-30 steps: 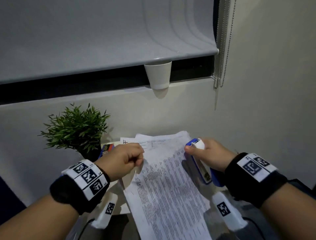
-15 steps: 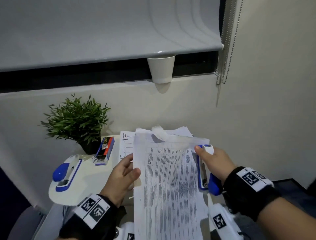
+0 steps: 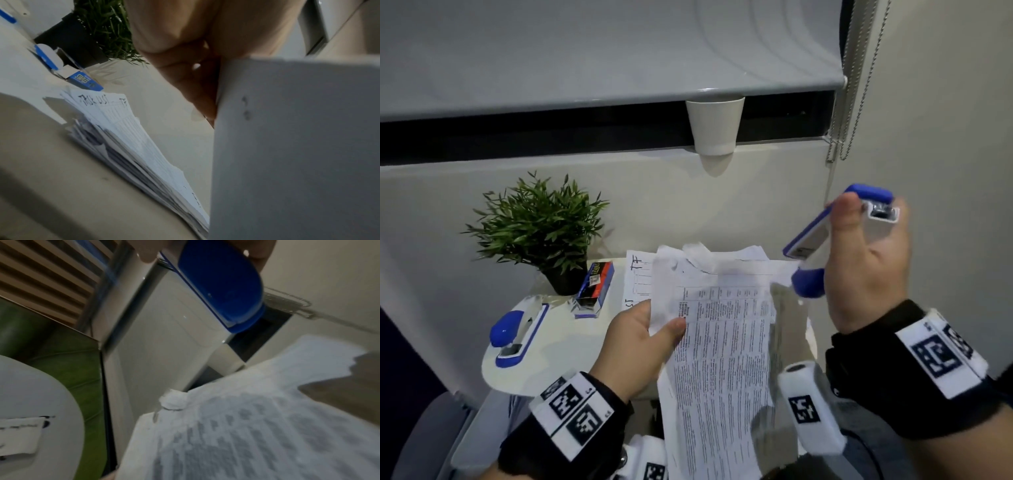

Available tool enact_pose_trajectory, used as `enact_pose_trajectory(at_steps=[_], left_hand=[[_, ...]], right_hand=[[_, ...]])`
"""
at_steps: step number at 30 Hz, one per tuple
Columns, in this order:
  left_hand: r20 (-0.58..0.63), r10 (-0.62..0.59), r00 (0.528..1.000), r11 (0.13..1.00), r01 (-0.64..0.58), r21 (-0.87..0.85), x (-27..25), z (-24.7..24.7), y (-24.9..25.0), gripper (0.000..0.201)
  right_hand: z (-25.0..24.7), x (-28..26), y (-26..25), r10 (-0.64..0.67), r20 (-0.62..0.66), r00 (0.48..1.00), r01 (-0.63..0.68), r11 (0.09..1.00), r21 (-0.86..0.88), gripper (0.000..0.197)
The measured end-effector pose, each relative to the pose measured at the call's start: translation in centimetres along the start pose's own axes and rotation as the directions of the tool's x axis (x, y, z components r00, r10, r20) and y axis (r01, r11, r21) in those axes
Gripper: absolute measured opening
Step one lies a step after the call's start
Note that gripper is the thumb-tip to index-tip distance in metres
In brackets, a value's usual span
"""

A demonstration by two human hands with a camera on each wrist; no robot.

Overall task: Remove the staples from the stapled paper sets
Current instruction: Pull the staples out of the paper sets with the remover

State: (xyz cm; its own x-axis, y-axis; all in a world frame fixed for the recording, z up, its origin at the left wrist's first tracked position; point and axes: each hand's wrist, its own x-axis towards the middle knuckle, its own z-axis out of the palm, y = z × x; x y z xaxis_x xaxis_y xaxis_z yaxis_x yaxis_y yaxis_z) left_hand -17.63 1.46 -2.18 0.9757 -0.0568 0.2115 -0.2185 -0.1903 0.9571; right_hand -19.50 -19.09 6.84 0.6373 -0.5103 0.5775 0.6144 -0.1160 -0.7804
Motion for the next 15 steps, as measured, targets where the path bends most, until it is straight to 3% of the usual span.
enact_pose_trajectory(at_steps=[3,6,12,15], left_hand=[[0.027,0.025,0.999,1.000,-0.026,0.012,-0.6,0.5,0.5,0.029],[0.031,0.027,0.999,0.999,-0.027,0.020,-0.8,0.8,0.5,0.035],[0.039,0.100,0.994,0.994,-0.102,0.029,-1.3,1.1,0.8,0.026],[0.060,0.160,0.985,0.983,-0.165,0.077,-1.6,1.1,1.1,0.029]], right_hand=[[1.2,0.2,-0.2,-0.016,0.084,0.996,0.011,0.998,0.058,0.026],[1.9,0.2,1.1,0.004,0.139,0.990,0.002,0.999,-0.041,0.041],[2.1,0.4,2.7,0.008,0.167,0.986,0.018,0.988,-0.155,0.021],[2.2,0.6,2.9,0.053,0.136,0.989,-0.035,0.990,-0.135,0.023]])
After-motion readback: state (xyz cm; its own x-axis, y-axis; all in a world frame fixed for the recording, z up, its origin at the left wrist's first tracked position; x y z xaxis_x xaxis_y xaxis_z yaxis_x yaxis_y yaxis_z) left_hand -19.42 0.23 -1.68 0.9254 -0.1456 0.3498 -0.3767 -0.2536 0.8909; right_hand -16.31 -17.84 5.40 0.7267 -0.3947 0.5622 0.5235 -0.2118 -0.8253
